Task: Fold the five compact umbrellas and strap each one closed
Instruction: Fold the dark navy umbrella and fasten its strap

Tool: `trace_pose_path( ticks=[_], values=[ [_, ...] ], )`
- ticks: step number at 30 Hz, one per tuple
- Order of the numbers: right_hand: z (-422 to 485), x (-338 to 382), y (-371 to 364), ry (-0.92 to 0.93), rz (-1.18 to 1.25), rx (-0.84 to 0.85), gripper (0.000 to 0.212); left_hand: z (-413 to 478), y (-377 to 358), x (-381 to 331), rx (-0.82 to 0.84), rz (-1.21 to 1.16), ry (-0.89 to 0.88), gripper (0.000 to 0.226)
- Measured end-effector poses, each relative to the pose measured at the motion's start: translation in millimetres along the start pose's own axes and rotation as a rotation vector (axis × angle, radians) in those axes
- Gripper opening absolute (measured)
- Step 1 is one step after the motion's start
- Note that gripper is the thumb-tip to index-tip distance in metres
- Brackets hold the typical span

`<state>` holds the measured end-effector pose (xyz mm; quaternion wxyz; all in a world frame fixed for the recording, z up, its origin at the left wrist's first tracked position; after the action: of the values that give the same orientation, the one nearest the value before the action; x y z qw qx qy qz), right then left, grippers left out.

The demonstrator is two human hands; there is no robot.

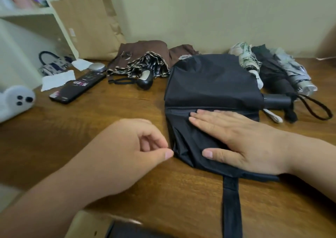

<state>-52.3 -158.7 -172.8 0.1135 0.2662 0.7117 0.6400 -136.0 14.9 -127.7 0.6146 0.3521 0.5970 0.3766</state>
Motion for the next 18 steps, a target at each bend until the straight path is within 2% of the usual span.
trace_pose_path(
  ticks=[4, 8, 12, 15, 18],
  values=[
    [-0.7, 3.3, -0.4, 0.010, 0.006, 0.008, 0.075, -8.3, -25.2, -4.9, -0.099, -0.008, 0.035, 0.019],
    [-0.5, 4.9, 1.4, 0.024, 0.015, -0.032, 0.075, -6.5, -26.4, -10.5, -0.274, -0.007, 0.003, 0.014],
    [-1.4, 5.5, 1.4, 0.025, 0.038, -0.010, 0.078, -4.9, -21.2, 7.1, -0.172, -0.091, 0.034, 0.018],
    [-1.3, 5.3, 1.8, 0.029, 0.044, 0.004, 0.081, -6.5, -12.8, 19.2, -0.103, -0.055, 0.031, 0.016],
    [-2.3, 5.0, 0.9, 0.031, 0.029, 0.013, 0.083, -7.9, -6.4, 25.0, -0.153, 0.044, 0.004, 0.012]
  ],
)
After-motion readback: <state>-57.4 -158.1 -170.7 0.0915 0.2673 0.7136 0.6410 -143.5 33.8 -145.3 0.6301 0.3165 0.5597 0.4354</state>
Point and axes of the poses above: each hand's wrist, its own z-axis towards the middle knuckle, its own y-axis out of the back of the hand, x = y × z, the point moved 8 cm from there along z, towards the middle knuckle, and after that the axes turned 10 degrees about z, right-handed, at the moved point
